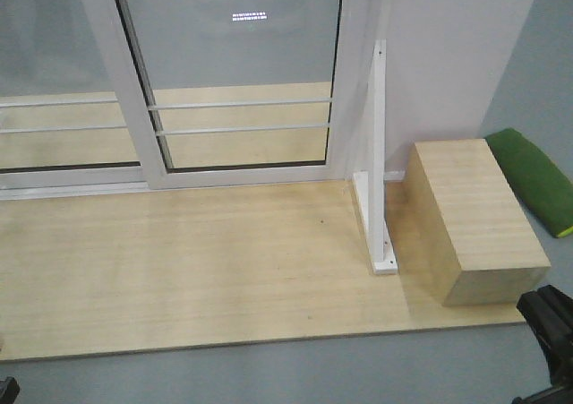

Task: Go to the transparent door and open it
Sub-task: 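Turn and drive the base toward the white-framed glass sliding door, then stop the base in front of the door near its grey handle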

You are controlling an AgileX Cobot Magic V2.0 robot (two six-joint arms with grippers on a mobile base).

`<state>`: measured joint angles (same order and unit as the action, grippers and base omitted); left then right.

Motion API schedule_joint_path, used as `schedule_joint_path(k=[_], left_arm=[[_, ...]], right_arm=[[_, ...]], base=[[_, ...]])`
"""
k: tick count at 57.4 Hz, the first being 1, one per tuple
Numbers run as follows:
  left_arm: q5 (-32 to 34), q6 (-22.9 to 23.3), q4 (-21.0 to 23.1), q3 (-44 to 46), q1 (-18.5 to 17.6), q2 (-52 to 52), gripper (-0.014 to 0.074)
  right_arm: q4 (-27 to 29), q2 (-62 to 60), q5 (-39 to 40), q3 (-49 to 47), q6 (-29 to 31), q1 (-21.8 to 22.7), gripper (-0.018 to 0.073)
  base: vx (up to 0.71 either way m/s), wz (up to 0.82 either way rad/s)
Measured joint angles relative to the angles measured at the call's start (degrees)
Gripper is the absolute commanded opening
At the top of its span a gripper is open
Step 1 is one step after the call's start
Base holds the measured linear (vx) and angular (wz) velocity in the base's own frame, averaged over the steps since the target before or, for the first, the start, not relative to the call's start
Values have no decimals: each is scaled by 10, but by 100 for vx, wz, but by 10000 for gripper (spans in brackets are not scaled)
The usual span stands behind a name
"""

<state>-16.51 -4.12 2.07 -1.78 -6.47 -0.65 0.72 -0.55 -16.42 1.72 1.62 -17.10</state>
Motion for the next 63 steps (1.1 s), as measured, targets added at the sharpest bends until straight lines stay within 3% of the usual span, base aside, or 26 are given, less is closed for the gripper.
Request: schedule_joint_path(k=[31, 63], left_arm=[[0, 0, 0, 0, 0, 0, -3], [0, 0, 0, 0, 0, 0, -3]], right_arm=[[0, 0, 0, 0, 0, 0, -4], [0, 0, 0, 0, 0, 0, -4]], base=[[46, 12], [28, -8]])
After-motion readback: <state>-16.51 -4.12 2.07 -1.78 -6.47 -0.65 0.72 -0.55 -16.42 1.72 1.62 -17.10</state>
